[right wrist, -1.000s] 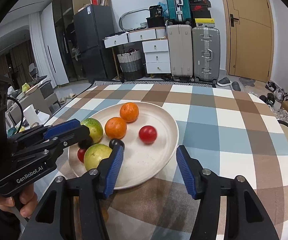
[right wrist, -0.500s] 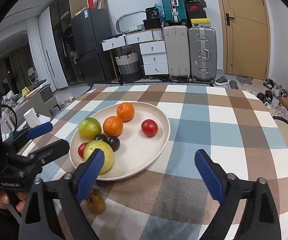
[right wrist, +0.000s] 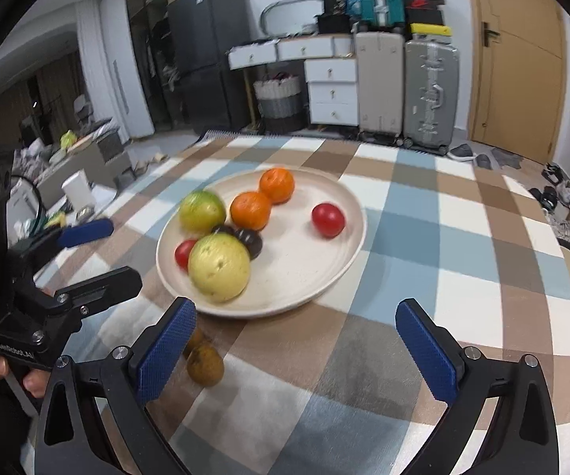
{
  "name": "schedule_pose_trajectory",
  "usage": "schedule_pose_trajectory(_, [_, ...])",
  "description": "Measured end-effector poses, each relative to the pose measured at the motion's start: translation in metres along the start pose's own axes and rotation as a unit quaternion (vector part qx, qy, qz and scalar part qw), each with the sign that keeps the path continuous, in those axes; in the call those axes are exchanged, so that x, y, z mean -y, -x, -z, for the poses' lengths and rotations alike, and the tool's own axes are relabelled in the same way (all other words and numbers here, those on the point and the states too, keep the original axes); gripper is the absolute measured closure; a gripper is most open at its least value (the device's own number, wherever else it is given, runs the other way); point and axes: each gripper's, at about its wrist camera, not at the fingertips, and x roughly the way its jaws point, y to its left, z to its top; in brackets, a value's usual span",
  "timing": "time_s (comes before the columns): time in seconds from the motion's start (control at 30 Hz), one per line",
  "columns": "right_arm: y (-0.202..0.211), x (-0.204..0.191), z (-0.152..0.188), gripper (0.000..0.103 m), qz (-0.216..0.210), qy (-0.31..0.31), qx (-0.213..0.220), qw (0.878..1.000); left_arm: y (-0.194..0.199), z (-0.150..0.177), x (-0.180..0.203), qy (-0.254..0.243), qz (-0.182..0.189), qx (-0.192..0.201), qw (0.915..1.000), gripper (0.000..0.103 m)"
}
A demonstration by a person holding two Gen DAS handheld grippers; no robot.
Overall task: Organize fruits
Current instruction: 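Withdraw both open tools toward the two brown fruits on the table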
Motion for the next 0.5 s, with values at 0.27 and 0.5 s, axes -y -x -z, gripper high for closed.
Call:
schedule_pose_trajectory(0.27, [-0.003,-0.005,0.008,0.001,-0.031,0.025,-0.034,0.999,-0.011,0.007,0.007,-0.024,0.013,-0.044,0.9987,0.0])
schedule_pose_trajectory(0.5, [-0.009,-0.014,0.015,0.004,-0.047,0.042,-0.057,0.996,-0.015,0.009,0.006,-0.023,0.012,-0.051,0.9983,0.0])
